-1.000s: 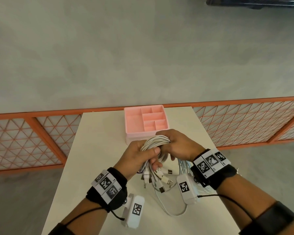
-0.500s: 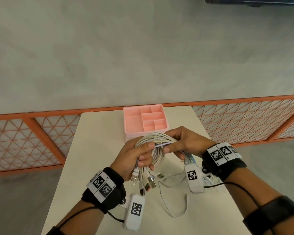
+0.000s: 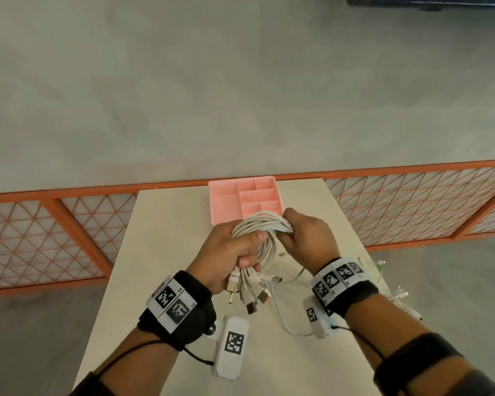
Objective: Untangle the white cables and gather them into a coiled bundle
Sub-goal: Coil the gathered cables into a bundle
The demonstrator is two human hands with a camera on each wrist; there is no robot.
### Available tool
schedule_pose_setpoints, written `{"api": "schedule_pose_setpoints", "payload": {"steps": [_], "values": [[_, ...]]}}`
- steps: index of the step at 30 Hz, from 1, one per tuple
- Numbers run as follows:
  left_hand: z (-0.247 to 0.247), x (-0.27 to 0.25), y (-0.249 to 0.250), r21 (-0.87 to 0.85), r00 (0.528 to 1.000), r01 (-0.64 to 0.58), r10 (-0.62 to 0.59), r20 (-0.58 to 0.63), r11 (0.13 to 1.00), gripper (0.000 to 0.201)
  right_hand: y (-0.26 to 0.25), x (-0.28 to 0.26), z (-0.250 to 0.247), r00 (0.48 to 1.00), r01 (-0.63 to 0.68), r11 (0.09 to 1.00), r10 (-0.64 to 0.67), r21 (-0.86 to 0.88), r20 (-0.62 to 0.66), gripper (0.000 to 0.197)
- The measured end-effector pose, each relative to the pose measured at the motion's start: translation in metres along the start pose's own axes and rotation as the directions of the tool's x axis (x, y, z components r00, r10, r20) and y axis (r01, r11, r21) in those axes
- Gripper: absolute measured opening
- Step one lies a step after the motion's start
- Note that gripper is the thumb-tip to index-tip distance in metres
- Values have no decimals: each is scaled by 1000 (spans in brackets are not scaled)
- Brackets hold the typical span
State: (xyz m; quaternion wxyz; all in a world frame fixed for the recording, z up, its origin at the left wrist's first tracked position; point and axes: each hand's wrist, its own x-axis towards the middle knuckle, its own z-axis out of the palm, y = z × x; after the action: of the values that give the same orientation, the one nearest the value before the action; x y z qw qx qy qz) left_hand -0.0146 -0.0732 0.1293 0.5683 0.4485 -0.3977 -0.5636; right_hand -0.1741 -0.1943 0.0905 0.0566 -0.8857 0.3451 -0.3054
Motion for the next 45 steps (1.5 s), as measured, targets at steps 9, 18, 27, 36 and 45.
{"api": "schedule_pose_setpoints", "payload": {"steps": [9, 18, 27, 36, 45], "values": [[10, 4, 6, -162, 984, -170, 159, -75, 972, 12, -18, -46, 55, 917, -389, 751, 373, 533, 144, 9], [10, 8, 18, -237, 936, -317, 262, -236, 918, 25, -59, -76, 71, 835, -548, 584, 427, 599, 347, 12], [7, 10, 30, -328, 868, -436, 297, -397, 838, 23, -73, -60, 55, 737, -646, 210, 423, 734, 527, 16], [-9, 18, 12, -136, 748, -500, 347, -566, 855, 23, -83, -77, 78, 813, -498, 787, 278, 365, 511, 44], [-29, 21, -39, 214, 706, -431, 475, -526, 877, 47, -80, -74, 56, 790, -286, 891, 11, 352, 613, 15]]}}
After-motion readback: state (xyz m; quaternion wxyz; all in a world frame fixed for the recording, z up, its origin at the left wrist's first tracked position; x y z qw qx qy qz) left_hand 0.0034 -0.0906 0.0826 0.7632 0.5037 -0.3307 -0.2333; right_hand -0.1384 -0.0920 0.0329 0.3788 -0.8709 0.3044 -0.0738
